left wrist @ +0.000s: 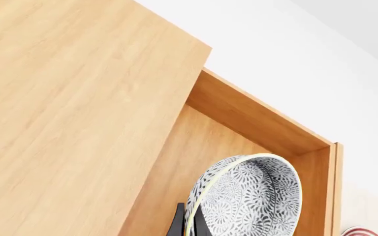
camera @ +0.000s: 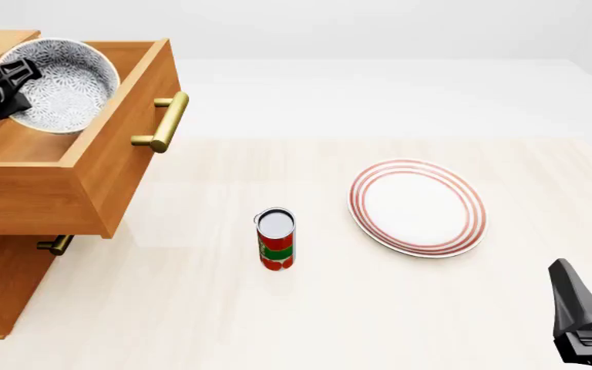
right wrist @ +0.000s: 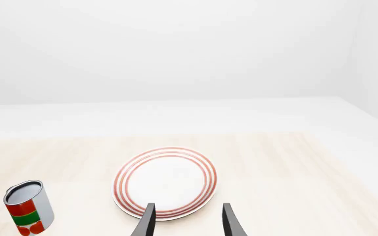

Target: Put the bowl in the top drawer of the cabinet.

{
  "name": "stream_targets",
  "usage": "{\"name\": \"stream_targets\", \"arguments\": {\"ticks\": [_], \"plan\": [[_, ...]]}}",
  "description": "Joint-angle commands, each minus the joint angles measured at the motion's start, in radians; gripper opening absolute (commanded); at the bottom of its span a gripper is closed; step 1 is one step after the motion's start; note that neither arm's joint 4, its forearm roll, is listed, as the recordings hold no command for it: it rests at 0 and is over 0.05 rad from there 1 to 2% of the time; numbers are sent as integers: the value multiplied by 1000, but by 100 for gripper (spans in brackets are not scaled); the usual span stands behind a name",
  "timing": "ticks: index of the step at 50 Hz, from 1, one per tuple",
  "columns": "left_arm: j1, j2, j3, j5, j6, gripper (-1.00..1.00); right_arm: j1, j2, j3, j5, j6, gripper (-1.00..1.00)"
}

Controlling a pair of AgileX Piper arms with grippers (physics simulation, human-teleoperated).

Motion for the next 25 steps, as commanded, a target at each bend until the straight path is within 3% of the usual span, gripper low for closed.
{"name": "stream_targets", "arguments": {"ticks": [1, 25], "plan": [[4, 10, 2, -13, 8, -100, 0, 0, 0, 0, 0, 100], [17, 27, 17, -29, 31, -100, 0, 0, 0, 0, 0, 100]]}}
